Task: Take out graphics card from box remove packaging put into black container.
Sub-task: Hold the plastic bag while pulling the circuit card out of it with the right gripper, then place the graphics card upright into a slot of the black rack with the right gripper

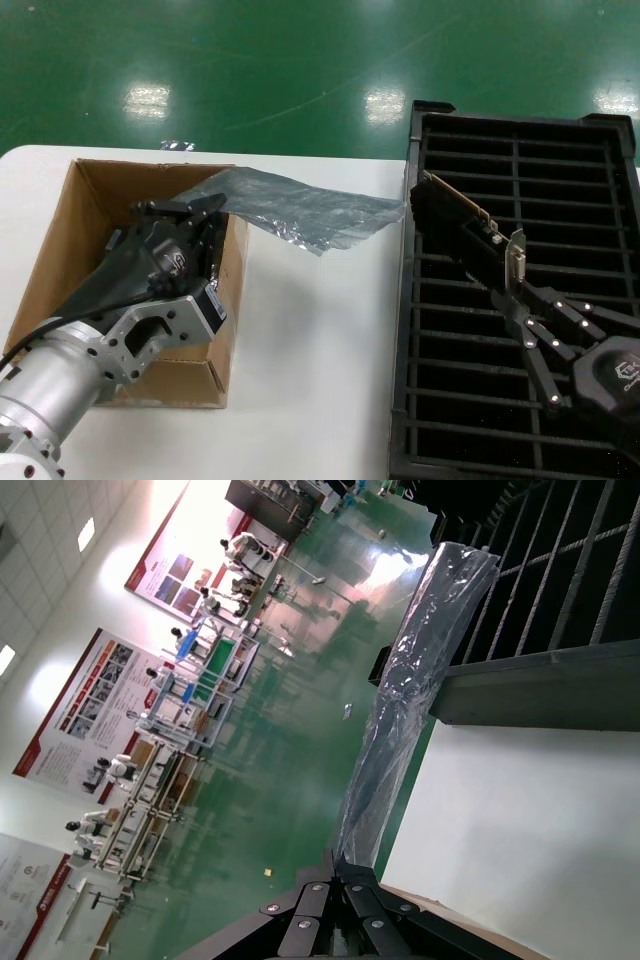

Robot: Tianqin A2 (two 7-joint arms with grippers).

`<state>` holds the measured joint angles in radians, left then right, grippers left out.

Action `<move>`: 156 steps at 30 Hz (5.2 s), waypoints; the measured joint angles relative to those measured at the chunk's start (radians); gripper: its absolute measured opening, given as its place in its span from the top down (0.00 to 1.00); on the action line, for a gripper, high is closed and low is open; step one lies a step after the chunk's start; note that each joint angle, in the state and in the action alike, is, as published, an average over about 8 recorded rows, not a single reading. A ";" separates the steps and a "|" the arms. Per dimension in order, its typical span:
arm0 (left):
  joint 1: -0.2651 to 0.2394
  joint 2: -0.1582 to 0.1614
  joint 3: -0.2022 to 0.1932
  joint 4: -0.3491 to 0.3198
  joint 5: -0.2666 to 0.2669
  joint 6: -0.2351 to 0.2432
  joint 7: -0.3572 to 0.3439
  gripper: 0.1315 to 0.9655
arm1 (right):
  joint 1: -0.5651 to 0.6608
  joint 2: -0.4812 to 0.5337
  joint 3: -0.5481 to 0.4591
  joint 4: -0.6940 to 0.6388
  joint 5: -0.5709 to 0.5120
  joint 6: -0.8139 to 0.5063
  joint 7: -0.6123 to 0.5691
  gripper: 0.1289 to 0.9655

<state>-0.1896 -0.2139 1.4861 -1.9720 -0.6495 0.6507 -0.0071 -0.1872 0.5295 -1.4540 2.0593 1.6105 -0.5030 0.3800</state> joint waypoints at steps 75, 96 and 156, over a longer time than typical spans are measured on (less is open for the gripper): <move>0.000 0.000 0.000 0.000 0.000 0.000 -0.001 0.99 | 1.577 0.547 -0.975 -0.093 0.010 -1.067 0.352 0.93; 0.000 -0.001 0.000 0.000 0.000 0.000 -0.001 0.99 | 1.708 0.349 -1.208 -0.226 -0.076 -1.067 0.367 0.93; 0.000 -0.001 0.001 0.000 0.000 0.000 -0.001 0.99 | 1.649 0.253 -1.250 -0.434 -0.266 -1.067 0.429 0.93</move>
<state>-0.1896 -0.2146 1.4866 -1.9720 -0.6491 0.6503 -0.0080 1.4622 0.7828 -2.7040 1.6254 1.3450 -1.5697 0.8093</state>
